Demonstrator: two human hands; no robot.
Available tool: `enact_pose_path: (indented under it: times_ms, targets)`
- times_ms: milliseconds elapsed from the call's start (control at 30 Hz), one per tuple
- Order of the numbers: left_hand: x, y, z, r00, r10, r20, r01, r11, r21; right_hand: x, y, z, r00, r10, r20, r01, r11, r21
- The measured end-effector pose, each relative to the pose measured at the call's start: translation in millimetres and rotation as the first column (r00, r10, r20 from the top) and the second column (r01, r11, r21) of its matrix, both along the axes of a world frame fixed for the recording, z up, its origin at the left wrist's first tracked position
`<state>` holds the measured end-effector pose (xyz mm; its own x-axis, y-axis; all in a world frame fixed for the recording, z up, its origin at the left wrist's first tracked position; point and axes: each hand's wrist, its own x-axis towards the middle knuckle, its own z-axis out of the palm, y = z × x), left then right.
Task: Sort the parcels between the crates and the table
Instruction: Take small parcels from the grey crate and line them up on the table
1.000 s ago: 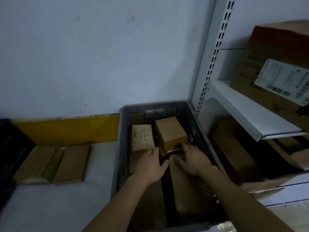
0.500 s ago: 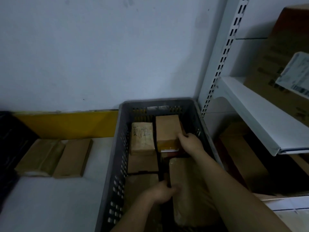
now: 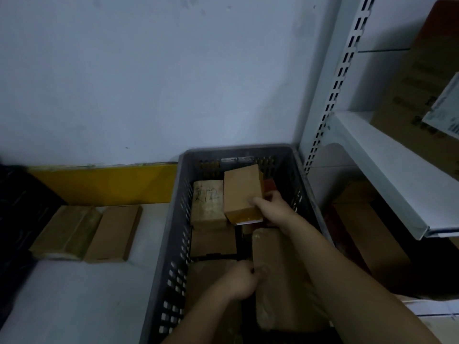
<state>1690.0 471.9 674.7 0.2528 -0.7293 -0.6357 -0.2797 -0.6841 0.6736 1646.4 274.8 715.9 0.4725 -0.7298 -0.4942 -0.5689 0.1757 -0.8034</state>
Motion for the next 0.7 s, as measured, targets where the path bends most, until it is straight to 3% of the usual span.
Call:
enact_pose_path:
  times_ms: [133, 233, 367, 533, 700]
  targets:
    - [4.5, 5.5, 25.1, 0.993, 0.118, -0.031, -0.118, 0.993, 0.0, -11.9, -13.4, 23.5, 1.0, -0.012, -0.01, 0.01, 0.99, -0.143]
    - [9.3, 10.1, 53.2, 0.974, 0.223, -0.028, -0.225, 0.971, -0.081, -25.4, -26.3, 54.9, 0.991, -0.064, 0.117, 0.086, 0.976, -0.201]
    - [21.2, 22.1, 91.4, 0.974, 0.227, -0.01, -0.225, 0.957, -0.183, -41.4, -21.1, 96.1, 0.961, -0.074, 0.268, 0.14, 0.962, -0.236]
    - [60.0, 38.9, 140.9, 0.926, 0.373, 0.06, -0.334, 0.884, -0.328, -41.1, -4.3, 136.1, 0.896, -0.153, 0.417, 0.251, 0.949, -0.19]
    - [107.7, 81.2, 191.7, 0.858, 0.511, -0.052, -0.481, 0.765, -0.429, -24.6, 25.7, 174.1, 0.79, -0.26, 0.555, 0.38, 0.918, -0.111]
